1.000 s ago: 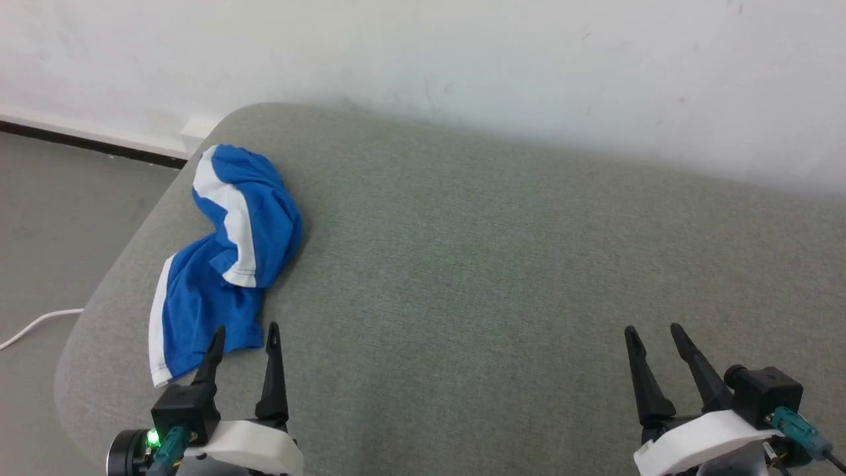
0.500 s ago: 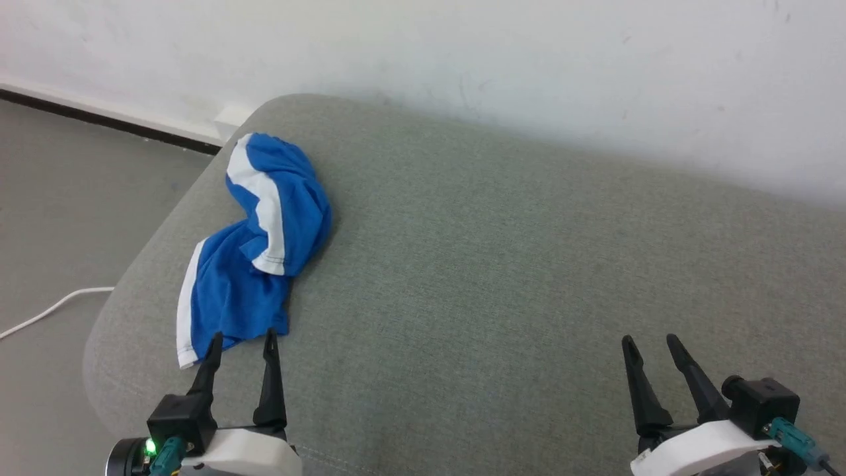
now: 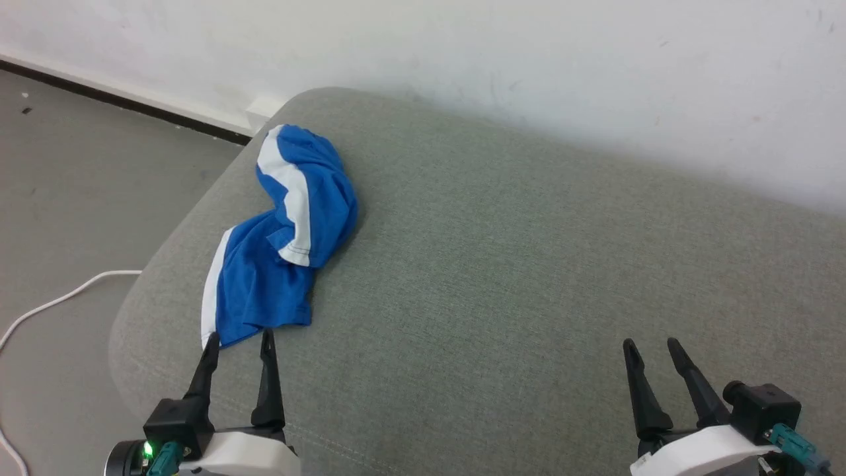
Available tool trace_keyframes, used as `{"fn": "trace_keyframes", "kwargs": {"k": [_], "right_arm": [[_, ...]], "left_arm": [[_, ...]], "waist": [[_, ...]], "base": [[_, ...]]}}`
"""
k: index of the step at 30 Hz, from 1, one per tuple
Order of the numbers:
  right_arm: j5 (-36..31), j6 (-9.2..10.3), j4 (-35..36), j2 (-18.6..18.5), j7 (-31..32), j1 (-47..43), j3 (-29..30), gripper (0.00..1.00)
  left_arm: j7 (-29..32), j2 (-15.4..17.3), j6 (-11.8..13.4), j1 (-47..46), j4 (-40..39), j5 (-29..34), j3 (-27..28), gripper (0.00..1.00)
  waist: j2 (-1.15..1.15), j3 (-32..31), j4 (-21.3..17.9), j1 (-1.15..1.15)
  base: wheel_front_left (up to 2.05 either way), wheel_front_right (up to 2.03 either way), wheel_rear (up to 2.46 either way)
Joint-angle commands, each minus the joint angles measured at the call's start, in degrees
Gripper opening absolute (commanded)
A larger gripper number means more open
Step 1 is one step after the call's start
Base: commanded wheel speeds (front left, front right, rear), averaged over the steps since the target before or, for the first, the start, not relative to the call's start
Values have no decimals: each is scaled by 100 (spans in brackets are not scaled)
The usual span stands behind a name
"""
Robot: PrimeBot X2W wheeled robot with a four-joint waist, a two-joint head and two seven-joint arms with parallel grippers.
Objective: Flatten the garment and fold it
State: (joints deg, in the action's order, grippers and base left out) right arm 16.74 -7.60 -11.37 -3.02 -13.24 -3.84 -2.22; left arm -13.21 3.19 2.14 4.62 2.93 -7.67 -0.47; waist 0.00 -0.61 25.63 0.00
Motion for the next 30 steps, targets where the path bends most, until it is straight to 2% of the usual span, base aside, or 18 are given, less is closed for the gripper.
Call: {"fn": "trace_keyframes", "kwargs": {"k": [1,10,24,27,30], "right_arm": [[27,10,-33,13,-64,-76,-13,100],[-260,11,-68,14,-171,-125,-40,100],[-561,11,-61,14,-175,-114,-33,100],[-579,11,-57,14,-170,-59,-44,100],[-604,11,-15,14,-113,30,-50,100]], "left_arm": [[-67,-29,36,88,35,-68,8,100],[-174,-31,65,141,69,-111,16,100],[-179,-31,88,96,236,-138,28,100],[-176,-26,16,-42,430,-280,94,100],[172,107,-226,-453,783,-516,119,100]], "waist": [[0,-7,62,0],[0,-45,247,0],[0,-26,219,0],[0,23,195,0],[0,116,164,0]], "base": [[0,0,0],[0,0,0],[0,0,0],[0,0,0],[0,0,0]]}}
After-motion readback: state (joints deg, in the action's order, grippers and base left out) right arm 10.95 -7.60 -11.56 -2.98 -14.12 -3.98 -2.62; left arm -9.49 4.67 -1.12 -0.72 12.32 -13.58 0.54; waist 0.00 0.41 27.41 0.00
